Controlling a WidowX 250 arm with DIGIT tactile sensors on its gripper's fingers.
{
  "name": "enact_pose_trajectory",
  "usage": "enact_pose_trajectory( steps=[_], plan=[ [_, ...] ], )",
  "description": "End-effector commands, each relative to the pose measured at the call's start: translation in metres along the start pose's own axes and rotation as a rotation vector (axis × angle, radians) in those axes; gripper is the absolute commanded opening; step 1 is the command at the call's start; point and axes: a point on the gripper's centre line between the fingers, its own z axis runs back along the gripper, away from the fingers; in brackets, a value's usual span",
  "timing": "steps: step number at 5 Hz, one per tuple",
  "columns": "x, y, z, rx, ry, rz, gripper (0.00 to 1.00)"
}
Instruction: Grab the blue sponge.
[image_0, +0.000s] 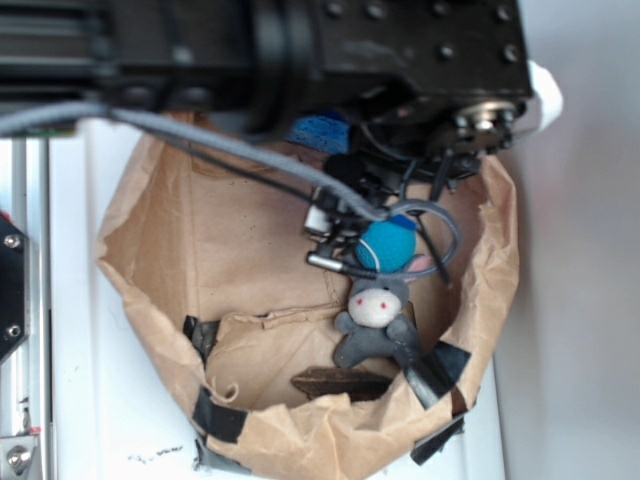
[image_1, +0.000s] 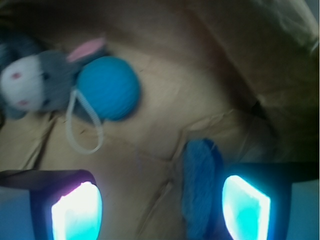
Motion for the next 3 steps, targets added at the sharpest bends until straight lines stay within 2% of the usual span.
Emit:
enact_pose_trajectory(
  steps=[1,2,3],
  plan=[
    [0.009,0.03,-0.008,0.11,0.008,0.061,1.0],
    [0.012,0.032,-0.022,0.126,0.075,0.046,1.0],
    [0.012,0.037,-0.038,0.175,0.154,0.025,1.0]
  ],
)
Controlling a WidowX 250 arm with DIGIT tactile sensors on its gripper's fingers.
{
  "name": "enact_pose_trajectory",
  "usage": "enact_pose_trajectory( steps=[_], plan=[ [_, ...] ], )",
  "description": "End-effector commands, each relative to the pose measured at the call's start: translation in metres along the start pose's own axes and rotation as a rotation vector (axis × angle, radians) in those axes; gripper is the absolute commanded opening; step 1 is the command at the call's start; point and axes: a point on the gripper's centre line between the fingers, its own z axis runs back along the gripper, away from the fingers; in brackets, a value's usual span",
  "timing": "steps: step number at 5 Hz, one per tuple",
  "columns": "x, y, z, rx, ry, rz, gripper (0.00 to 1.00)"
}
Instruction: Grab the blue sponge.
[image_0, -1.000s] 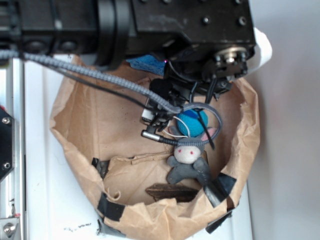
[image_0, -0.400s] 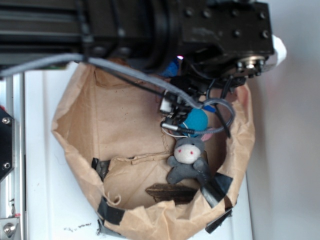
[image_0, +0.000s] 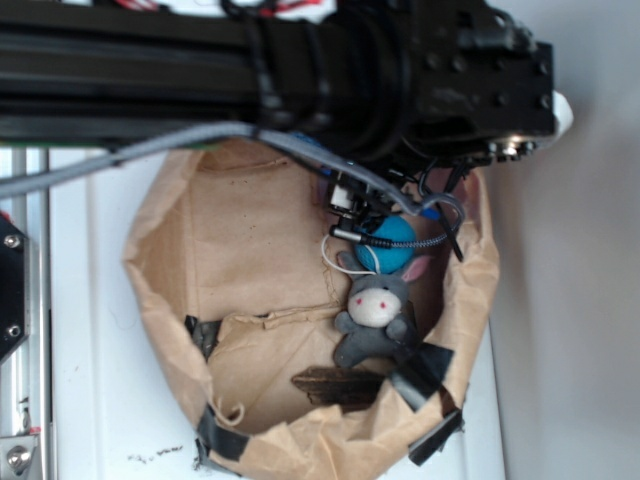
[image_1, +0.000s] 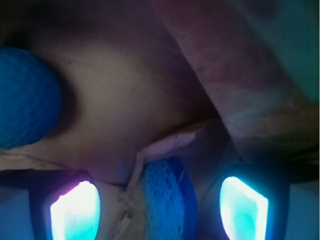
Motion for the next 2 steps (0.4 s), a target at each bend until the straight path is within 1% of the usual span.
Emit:
enact_pose_trajectory(
  steps=[1,2],
  plan=[
    [-0.0096,0.011,-0.0087,0.1,0.065,-0.047,1.0],
    [-0.0188,0.0092,-0.0096,0.111,0.055,-0.057,0.0]
  ],
)
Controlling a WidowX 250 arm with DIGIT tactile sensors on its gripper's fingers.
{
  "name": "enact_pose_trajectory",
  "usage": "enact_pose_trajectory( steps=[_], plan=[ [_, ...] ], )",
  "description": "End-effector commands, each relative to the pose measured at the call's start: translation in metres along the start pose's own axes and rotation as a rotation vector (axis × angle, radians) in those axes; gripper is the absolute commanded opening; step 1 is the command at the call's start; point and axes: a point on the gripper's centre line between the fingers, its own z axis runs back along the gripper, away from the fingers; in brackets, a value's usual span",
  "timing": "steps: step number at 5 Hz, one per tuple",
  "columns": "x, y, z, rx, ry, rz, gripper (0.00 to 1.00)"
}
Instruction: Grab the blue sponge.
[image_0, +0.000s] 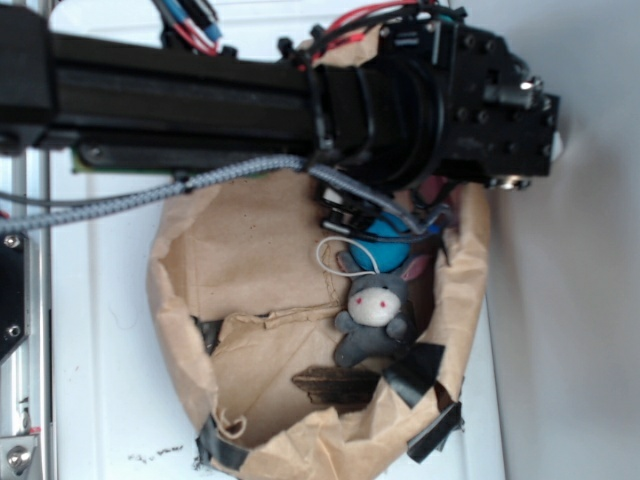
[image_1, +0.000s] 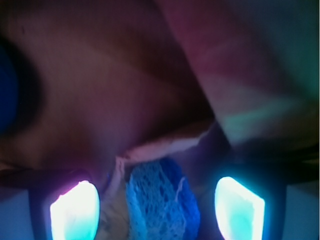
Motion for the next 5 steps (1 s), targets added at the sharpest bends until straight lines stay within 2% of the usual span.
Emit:
enact_pose_trajectory(
  steps=[1,2,3,4,5],
  plan=[
    [-0.017,0.004,0.017,0.046,-0.081,0.007,0.0],
    [-0.015,0.002,0.024,0.038,-0.097,-0.007,0.0],
    [-0.019,-0.002,0.047,-0.011,-0.162,-0.019,0.0],
    [-0.035,-0.018,0.093,-0.127,-0.285,-0.081,0.0],
    [-0.059,-0.044,0.144,-0.191,-0.454,-0.164,0.0]
  ],
)
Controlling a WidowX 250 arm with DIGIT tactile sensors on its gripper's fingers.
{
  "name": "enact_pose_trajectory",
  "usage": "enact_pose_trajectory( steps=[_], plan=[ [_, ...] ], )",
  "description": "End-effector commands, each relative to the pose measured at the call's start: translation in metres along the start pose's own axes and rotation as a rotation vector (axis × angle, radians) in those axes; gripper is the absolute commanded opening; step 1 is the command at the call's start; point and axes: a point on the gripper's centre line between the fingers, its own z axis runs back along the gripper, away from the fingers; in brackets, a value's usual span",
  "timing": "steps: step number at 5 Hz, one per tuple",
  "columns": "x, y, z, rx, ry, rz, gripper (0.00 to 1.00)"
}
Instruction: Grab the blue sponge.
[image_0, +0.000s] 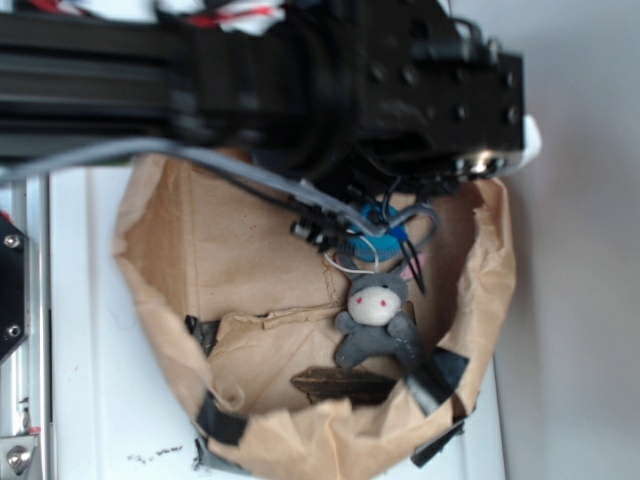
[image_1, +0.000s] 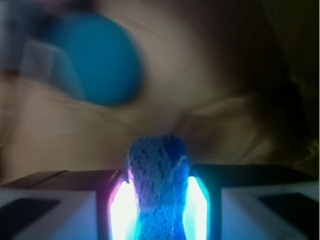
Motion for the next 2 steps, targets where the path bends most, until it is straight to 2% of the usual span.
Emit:
enact_pose_trajectory(
  steps=[1,2],
  plan=[
    [-0.01,-0.045,0.087,-0.068,-0.315,-0.144,0.0],
    [-0.006,-0.064,0.095,-0.003,-0.356,-0.179,0.0]
  ],
)
